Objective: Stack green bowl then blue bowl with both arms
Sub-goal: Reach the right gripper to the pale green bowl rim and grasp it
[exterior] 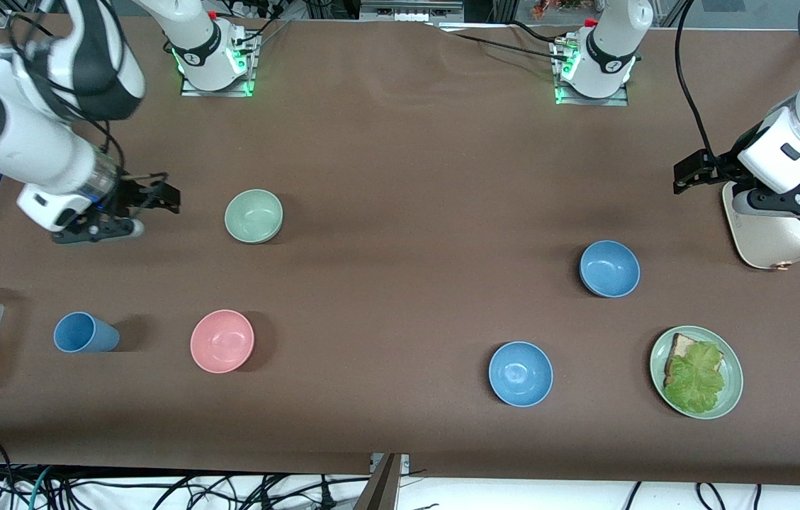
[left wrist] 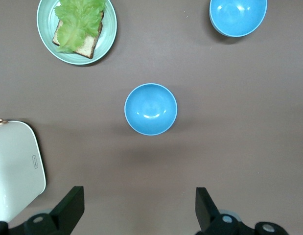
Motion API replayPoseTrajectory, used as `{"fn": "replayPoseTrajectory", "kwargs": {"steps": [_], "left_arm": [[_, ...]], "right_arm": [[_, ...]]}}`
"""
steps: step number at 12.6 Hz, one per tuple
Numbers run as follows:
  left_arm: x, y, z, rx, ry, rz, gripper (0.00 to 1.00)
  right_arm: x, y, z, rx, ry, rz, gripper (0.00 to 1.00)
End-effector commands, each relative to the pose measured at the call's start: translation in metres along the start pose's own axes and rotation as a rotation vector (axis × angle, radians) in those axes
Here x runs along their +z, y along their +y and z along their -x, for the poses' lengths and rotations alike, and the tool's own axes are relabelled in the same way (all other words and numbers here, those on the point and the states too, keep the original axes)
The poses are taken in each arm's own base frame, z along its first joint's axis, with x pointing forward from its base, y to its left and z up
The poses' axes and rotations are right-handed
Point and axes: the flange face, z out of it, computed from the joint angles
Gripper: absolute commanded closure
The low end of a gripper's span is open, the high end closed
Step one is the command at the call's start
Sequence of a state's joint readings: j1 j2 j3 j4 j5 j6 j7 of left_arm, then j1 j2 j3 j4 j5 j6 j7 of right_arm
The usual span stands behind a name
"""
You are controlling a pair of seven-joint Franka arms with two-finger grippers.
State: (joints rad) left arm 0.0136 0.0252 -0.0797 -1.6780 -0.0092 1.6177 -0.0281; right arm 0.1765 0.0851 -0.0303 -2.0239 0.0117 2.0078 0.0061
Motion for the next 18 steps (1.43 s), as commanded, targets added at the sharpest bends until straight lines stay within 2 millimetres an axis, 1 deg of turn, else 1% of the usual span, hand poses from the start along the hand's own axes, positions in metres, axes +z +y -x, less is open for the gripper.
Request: {"fn": "replayPoseTrajectory", "kwargs": {"steps": [1,3,4,5,7,10,12,13,14,15,17,18], "left_arm": [[-0.004,-0.001,-0.003,0.003,-0.002,0.007,0.0],[-0.004,-0.001,-0.003,0.002,-0.002,0.007,0.0],[-0.004,-0.001,-0.003,0.002,-0.002,0.007,0.0],[-0.004,-0.001,-0.003,0.002,-0.002,0.007,0.0],[-0.004,-0.001,-0.003,0.002,-0.002,0.007,0.0],[-0.005,0.0,-0.003,0.002,0.0,0.007,0.0],[-0.005,0.0,-0.003,0.002,0.0,0.007,0.0],[-0.005,0.0,-0.003,0.003,0.0,0.007,0.0],[-0.004,-0.001,-0.003,0.003,-0.002,0.007,0.0],[-0.005,0.0,-0.003,0.003,0.0,0.007,0.0],[-0.004,-0.001,-0.002,0.003,-0.004,0.007,0.0],[-0.004,-0.001,-0.002,0.003,-0.004,0.007,0.0]], "right_arm": [[0.041,-0.026,0.016,0.023,0.001,-0.007,0.0],[0.077,-0.039,0.031,0.059,0.008,-0.006,0.0],[0.092,-0.045,0.037,0.063,0.023,-0.007,0.0],[0.109,-0.045,0.038,0.068,0.03,-0.008,0.0],[0.131,-0.045,0.033,0.069,0.033,-0.01,0.0],[0.168,-0.048,0.045,0.063,0.045,-0.012,0.01],[0.183,-0.047,0.046,0.067,0.048,-0.013,0.02],[0.189,-0.046,0.046,0.076,0.048,-0.015,0.08],[0.196,-0.047,0.048,0.081,0.045,-0.015,0.18],[0.203,-0.049,0.051,0.077,0.049,-0.016,0.34],[0.204,-0.049,0.053,0.088,0.048,-0.017,0.8],[0.201,-0.05,0.052,0.094,0.049,-0.017,1.0]]}}
